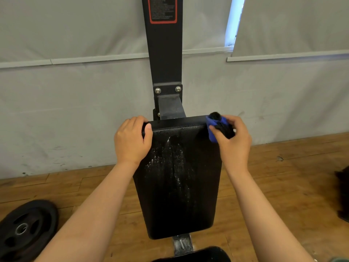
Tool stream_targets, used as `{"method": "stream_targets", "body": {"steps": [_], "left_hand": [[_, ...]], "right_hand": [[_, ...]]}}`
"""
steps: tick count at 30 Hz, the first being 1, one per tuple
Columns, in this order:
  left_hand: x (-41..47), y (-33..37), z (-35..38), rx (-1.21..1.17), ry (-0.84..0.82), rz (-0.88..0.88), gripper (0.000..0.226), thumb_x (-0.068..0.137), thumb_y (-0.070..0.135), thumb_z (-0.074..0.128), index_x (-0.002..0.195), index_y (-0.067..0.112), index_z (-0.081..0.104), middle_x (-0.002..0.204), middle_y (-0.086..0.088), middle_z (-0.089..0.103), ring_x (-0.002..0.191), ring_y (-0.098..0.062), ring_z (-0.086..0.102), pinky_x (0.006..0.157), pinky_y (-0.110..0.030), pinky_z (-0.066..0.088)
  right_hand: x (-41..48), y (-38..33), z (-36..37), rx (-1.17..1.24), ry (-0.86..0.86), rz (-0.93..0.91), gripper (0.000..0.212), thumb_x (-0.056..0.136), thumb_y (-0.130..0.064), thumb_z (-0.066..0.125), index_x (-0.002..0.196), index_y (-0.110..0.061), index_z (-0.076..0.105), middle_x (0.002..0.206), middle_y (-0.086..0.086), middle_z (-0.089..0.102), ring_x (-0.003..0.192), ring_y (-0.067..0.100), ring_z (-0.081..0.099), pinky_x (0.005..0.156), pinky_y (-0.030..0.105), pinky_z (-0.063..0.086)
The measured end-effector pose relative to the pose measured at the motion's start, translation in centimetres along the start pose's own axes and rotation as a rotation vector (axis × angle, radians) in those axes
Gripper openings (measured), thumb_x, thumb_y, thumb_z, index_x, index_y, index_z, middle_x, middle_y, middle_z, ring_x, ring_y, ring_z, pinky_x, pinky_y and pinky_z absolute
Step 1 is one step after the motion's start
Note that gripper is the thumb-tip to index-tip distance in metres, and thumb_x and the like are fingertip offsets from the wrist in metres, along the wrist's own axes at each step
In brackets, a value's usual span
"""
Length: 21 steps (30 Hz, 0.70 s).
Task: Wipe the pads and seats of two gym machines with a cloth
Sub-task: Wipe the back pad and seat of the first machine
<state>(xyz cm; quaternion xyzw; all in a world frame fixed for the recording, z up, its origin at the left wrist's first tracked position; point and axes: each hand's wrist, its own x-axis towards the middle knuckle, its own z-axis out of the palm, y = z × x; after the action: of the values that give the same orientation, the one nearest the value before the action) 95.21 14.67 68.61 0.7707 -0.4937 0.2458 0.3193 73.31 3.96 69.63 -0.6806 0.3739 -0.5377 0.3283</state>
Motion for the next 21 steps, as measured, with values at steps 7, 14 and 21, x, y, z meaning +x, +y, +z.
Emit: {"method": "stream_targets", "body": {"steps": [7,14,21], "left_hand": [[0.0,-0.1,0.0,-0.015,-0.006,-0.004,0.041,0.095,0.034,0.031,0.09,0.009,0.064,0.079,-0.004,0.064,0.073,-0.021,0.058,0.059,-0.024,0.033],[-0.1,-0.2,0.1,-0.022,0.001,-0.009,0.041,0.095,0.034,0.032,0.091,0.01,0.064,0.08,-0.004,0.065,0.074,-0.02,0.059,0.06,-0.024,0.033],[-0.1,-0.3,0.2,-0.032,0.014,-0.004,0.039,0.095,0.034,0.034,0.091,0.01,0.064,0.081,-0.003,0.065,0.075,-0.019,0.059,0.06,-0.023,0.031]], "right_hand": [[-1.4,-0.8,2.4,-0.087,-0.179,-0.114,0.031,0.078,-0.012,0.075,0.106,-0.017,0.065,0.1,-0.006,0.06,0.096,0.007,0.056,0.085,0.015,0.044],[-3.5,1.6,1.5,-0.125,-0.276,-0.124,0.036,0.075,-0.005,0.076,0.107,-0.02,0.066,0.099,-0.007,0.06,0.096,0.004,0.056,0.082,0.01,0.042],[-0.8,-0.5,1.8,-0.053,-0.041,-0.088,0.027,0.078,-0.023,0.076,0.098,-0.023,0.058,0.094,-0.012,0.056,0.09,0.004,0.055,0.08,0.014,0.045]]}}
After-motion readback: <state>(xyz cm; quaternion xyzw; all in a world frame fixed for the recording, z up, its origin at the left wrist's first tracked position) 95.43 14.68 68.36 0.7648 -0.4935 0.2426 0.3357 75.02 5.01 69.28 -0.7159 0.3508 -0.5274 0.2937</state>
